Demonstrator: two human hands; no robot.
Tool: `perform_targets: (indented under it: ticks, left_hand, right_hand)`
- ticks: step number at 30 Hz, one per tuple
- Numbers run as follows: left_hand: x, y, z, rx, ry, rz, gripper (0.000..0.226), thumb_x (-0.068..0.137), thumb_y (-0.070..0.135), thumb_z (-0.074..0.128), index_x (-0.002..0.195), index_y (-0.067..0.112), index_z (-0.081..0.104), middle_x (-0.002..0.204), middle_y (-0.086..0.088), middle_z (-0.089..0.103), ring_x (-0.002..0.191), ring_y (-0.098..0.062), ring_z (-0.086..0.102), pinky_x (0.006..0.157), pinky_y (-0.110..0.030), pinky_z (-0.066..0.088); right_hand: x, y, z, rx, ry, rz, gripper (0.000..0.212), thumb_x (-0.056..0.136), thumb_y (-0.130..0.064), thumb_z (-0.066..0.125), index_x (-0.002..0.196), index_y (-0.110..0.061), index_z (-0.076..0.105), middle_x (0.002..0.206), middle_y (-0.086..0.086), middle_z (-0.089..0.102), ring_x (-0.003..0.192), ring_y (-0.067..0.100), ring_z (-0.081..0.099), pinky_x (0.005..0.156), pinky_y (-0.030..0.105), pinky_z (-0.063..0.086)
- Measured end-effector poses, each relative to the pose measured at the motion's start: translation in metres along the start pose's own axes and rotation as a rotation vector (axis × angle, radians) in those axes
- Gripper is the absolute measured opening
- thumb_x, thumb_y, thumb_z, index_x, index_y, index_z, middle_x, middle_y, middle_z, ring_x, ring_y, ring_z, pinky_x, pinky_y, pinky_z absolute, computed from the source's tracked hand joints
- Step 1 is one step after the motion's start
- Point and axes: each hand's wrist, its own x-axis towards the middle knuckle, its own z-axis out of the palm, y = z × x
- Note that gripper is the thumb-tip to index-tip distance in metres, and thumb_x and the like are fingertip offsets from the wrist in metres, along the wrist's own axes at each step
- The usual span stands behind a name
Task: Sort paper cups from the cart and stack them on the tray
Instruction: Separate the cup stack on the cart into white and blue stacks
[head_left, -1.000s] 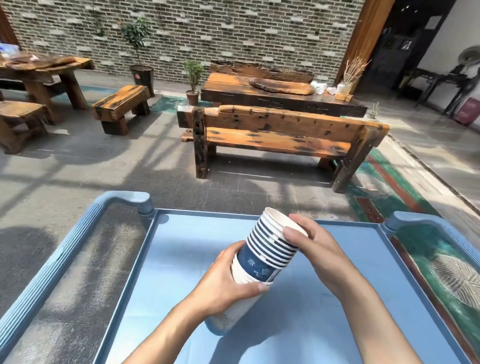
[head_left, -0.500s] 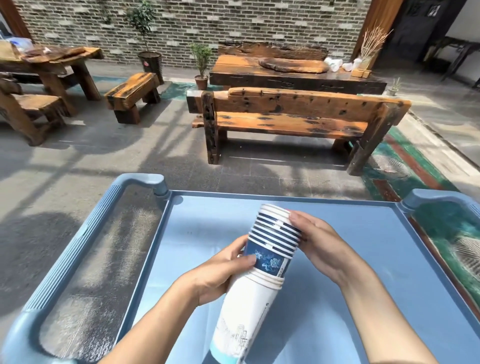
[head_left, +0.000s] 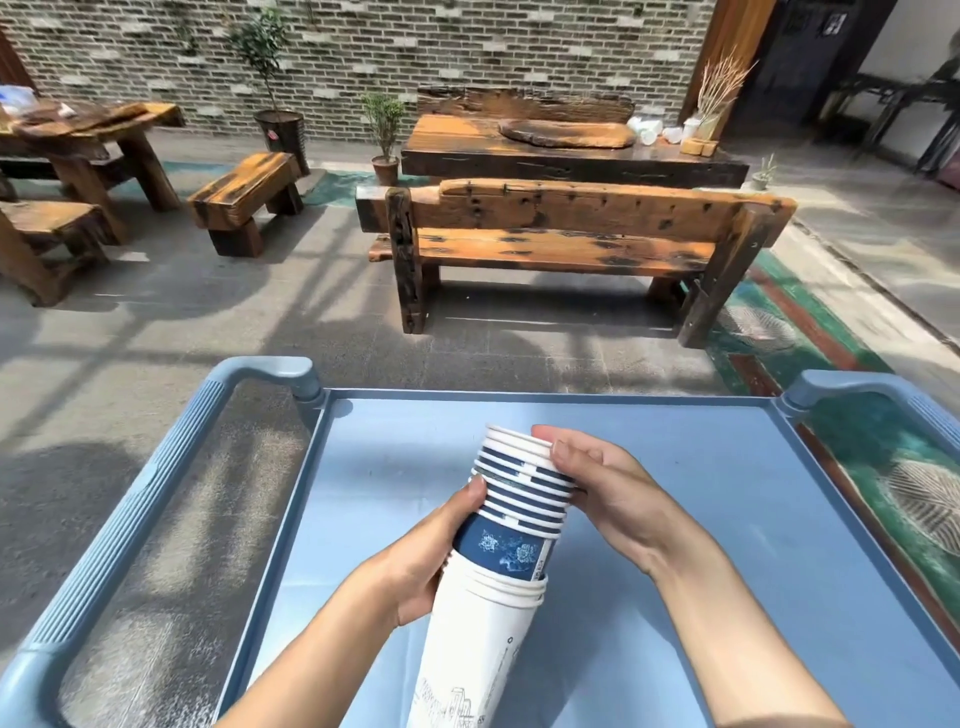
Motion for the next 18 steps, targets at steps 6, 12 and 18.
perform_targets:
  ticks: [6, 12, 18]
  left_hand:
    - [-0.004, 0.002, -0.004, 0.007, -0.037, 0.023, 0.057, 0.066, 0.054, 0.077, 0.115, 0.027, 0.068, 0.12, -0.005, 0.071, 0.106, -0.021, 0.068, 0.082, -0.031, 0.055]
    - [-0.012, -0.009, -0.02, -0.005, 0.001, -0.01, 0.067, 0.063, 0.056, 0.079, 0.12, 0.024, 0.064, 0.119, -0.007, 0.071, 0.106, -0.023, 0.069, 0.078, -0.029, 0.056]
    - [-0.018, -0.003, -0.042, -0.069, 0.158, 0.042, 0.066, 0.069, 0.056, 0.061, 0.124, 0.019, 0.059, 0.112, -0.007, 0.074, 0.099, -0.023, 0.071, 0.069, -0.029, 0.059]
  right_hand:
    - [-0.002, -0.008, -0.005, 0.16, 0.081, -0.101, 0.068, 0.066, -0.051, 0.076, 0.12, -0.011, 0.063, 0.107, 0.003, 0.074, 0.096, 0.016, 0.066, 0.075, 0.025, 0.052]
    - [-0.004, -0.024, -0.039, 0.384, 0.253, -0.202, 0.033, 0.075, -0.046, 0.066, 0.095, -0.022, 0.076, 0.086, -0.004, 0.073, 0.082, 0.01, 0.067, 0.081, 0.035, 0.053]
    - [-0.014, 0.006, -0.073, -0.147, 0.652, -0.267, 0.079, 0.075, -0.025, 0.077, 0.143, -0.018, 0.038, 0.129, -0.009, 0.05, 0.105, -0.01, 0.055, 0.086, 0.012, 0.045]
